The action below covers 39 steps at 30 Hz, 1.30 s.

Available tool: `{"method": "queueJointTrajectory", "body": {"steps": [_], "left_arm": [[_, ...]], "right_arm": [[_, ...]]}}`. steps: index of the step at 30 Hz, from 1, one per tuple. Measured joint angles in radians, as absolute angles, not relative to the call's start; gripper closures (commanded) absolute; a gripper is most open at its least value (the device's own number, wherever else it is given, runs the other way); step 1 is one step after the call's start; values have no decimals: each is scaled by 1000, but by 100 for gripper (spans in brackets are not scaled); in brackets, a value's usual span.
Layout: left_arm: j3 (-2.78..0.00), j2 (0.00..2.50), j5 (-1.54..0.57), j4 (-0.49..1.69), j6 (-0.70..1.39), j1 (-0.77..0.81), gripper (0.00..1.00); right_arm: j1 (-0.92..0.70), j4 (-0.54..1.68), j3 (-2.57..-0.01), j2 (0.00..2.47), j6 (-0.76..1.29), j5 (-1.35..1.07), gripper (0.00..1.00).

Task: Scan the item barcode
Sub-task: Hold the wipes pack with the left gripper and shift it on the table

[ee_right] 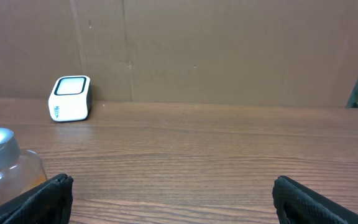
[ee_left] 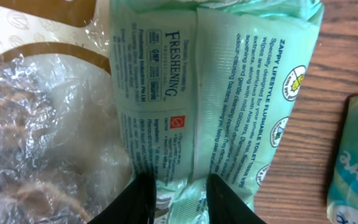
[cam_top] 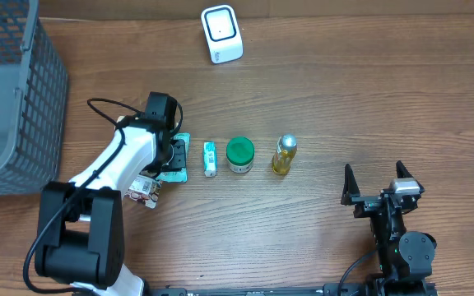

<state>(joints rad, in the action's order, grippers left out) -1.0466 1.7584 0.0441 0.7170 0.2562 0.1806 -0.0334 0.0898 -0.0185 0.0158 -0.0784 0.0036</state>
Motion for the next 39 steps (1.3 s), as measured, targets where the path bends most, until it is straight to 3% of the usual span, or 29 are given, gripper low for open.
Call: {"method": "queueJointTrajectory", "body": {"steps": [12, 39], "left_arm": [[-1018, 1739, 41, 693, 259, 174, 59], [-1129, 1574, -37, 863, 331, 175, 56]], "right_arm": [[-33, 90, -19, 16, -78, 3, 0], [-33, 89, -19, 16, -79, 3, 0]]}}
